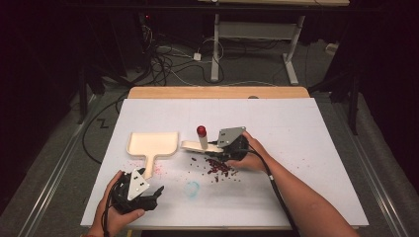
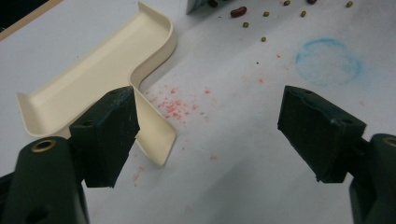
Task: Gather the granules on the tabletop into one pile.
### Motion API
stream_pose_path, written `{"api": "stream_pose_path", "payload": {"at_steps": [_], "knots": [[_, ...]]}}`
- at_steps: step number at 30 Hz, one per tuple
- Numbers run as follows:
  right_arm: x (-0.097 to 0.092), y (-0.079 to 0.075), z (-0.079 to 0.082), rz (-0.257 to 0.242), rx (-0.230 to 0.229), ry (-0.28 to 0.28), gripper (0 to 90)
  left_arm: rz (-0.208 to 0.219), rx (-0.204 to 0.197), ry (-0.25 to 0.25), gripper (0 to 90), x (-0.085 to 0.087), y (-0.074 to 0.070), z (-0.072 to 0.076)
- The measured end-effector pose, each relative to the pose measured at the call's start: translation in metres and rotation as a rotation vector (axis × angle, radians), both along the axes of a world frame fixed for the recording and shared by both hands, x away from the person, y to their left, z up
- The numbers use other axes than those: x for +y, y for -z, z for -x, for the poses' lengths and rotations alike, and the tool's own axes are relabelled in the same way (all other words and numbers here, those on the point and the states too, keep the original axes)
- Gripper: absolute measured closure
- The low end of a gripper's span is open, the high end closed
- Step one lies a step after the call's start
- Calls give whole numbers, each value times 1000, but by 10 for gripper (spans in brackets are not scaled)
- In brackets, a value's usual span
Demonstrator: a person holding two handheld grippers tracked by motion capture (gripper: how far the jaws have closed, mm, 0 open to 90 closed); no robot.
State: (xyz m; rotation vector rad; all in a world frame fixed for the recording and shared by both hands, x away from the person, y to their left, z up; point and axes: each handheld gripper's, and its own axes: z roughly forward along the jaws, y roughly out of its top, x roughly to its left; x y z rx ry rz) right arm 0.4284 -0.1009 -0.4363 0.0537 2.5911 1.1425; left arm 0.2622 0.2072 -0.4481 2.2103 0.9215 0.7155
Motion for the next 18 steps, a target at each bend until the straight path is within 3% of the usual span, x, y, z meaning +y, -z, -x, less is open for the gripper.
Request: {"api": "stream_pose_path", "payload": {"at_steps": [4,12,15,18], "knots": [[-13,-2,3,-16,23,-41,668,-1,5,2,197,-1,1,-1],[-30,-7,14,-8,15,-103,669,-1,2,3,197,-2,0,0],[-34,-10,16,-5,6,-93,670,2,-3,3,197,-2,-2,1],[-35,-15,16,-27,-7,-43,671,6,-10,4,196,-2,-3,2]]}}
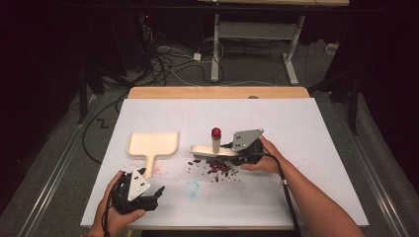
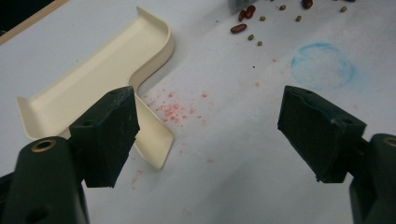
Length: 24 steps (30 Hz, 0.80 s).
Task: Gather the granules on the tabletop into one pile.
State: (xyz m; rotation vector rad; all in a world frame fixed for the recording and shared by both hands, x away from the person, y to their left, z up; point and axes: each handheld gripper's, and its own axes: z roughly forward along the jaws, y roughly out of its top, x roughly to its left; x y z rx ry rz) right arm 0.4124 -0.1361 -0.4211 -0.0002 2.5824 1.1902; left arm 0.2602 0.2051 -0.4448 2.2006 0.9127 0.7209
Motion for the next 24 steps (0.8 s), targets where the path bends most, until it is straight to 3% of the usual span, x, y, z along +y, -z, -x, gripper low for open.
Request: {"api": "stream_pose_path", "payload": {"at_steps": [4,7,8,11,14,20,24], "knots": [[2,-15,2,-61,-9,68,671,7,-7,2,196,1,-1,1],[6,-29,7,-117,17,112,671,1,-23,14,196,2,-3,0],[10,-33,8,-120,16,120,671,8,-10,7,197,1,-2,1],[24,-35,12,-60,-49,135,671,6,-27,17,197,1,-3,1],[36,-25,8,-9,-71,133,671,2,-29,21,197,1,-4,1],[45,-4,-7,47,-68,116,671,2,-23,23,196,2,-2,0],[42,4,-6,50,-36,59,671,2,-19,21,196,2,-2,0]]}}
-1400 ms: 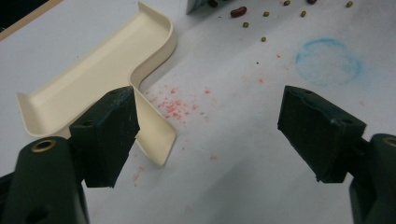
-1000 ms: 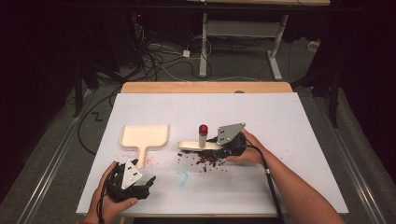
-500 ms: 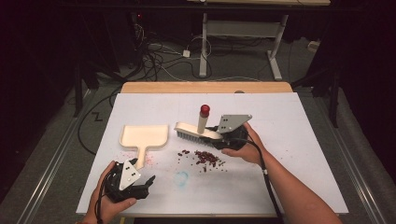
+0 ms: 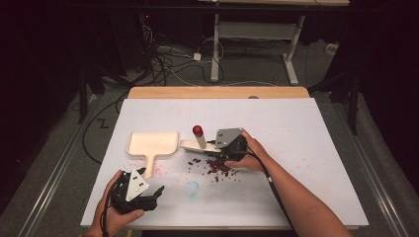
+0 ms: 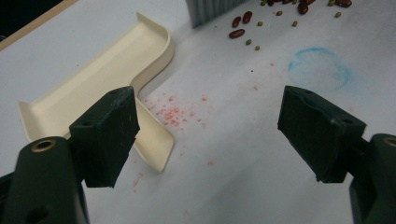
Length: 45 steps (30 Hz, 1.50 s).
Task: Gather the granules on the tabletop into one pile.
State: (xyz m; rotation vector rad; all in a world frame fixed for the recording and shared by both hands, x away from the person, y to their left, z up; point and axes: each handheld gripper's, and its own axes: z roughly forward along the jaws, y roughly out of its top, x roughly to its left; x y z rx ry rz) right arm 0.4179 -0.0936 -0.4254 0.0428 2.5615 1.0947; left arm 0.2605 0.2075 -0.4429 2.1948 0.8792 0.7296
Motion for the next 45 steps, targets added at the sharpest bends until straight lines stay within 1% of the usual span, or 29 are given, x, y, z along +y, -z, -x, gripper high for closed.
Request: {"api": "stream_pose_path", "payload": {"at_steps": [1,2,4,5,7,9,11,12,13,14,15,16,18,19,20,21,22,23,24,25,28,30,32,34,37,39,41,42,45], "knots": [[-1,1,1,1,13,-16,671,6,14,-8,196,0,0,1],[-3,1,3,11,13,-31,670,-5,2,1,197,0,0,0],[-8,2,8,32,2,-66,669,-8,0,1,197,-1,0,1],[-11,2,10,44,12,-78,669,-8,2,2,197,-1,0,1],[-19,2,12,47,17,-94,669,-9,4,2,196,-1,1,1],[-26,0,14,35,34,-100,669,-9,7,-1,197,-1,1,0],[-32,-3,15,26,34,-115,670,-9,9,-2,197,-1,1,0],[-35,-4,16,23,35,-119,670,-4,20,-8,197,-1,1,1],[-36,-4,17,25,39,-121,670,-10,6,0,197,-1,1,0],[-37,-4,18,22,30,-112,671,-10,6,0,196,-1,1,0],[-37,-5,18,17,19,-103,671,-2,19,-9,196,-1,1,1],[-38,-6,19,18,18,-95,671,-1,19,-9,197,-1,1,0],[-36,-9,22,3,-6,-62,671,-2,19,-9,197,-1,1,0],[-35,-11,23,-9,-13,-50,671,-8,3,-2,197,-1,0,-1],[-34,-14,25,-26,-18,-29,671,-6,1,-1,196,0,0,0],[-33,-17,27,-46,-22,0,671,-3,1,-2,196,0,0,0],[-31,-22,30,-72,-18,31,671,2,13,-10,197,0,0,1],[-29,-26,33,-106,-3,64,671,-2,1,-3,196,1,-1,1],[-27,-31,37,-149,30,97,671,-1,-1,-3,197,2,-1,1],[-24,-35,41,-187,65,123,671,7,11,-15,196,2,-1,2],[-9,-41,57,-252,173,183,671,15,5,-22,197,4,-2,2],[2,-39,68,-272,253,229,671,22,-2,-24,196,5,-4,4],[14,-33,78,-272,325,272,671,29,-6,-28,197,7,-5,5],[25,-23,86,-268,378,298,671,37,-8,-32,197,9,-6,5],[37,-7,93,-243,392,340,671,40,-10,-32,197,10,-6,6],[40,0,94,-216,380,390,671,38,-10,-30,197,10,-6,6],[38,5,91,-236,370,428,671,40,-8,-28,197,10,-6,6],[36,5,90,-233,353,448,671,39,-7,-29,196,10,-5,5],[30,7,85,-236,333,503,670,38,-4,-29,196,10,-5,4]]}}
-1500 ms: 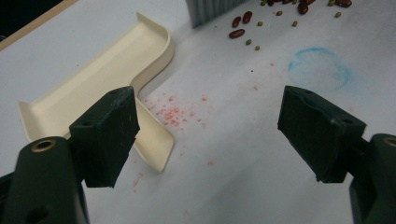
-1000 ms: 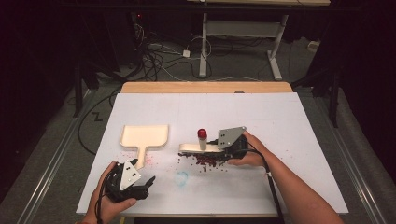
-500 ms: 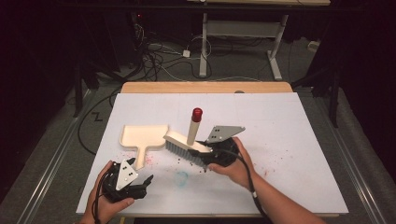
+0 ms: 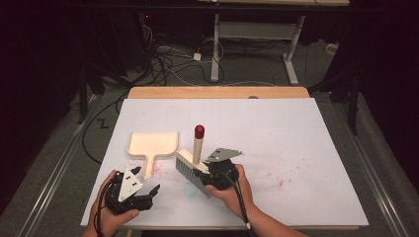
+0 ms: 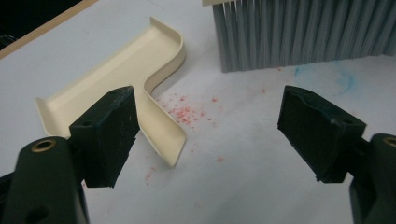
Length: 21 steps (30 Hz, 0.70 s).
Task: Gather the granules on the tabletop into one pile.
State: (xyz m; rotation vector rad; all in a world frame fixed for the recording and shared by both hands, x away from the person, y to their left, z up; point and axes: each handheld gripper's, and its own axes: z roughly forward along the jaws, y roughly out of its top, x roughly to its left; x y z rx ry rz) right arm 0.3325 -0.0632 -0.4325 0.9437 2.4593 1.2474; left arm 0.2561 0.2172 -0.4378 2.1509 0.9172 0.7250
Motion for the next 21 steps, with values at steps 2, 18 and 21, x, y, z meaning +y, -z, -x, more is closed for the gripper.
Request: {"api": "stream_pose_path", "payload": {"at_steps": [2,18,21], "knots": [[-6,2,-1,-10,9,30,670,3,1,3,197,-1,0,0],[-44,-5,10,-18,1,129,671,-9,7,22,197,-5,1,0],[-49,-12,11,-32,-18,113,671,-12,12,23,197,-6,2,-1]]}}
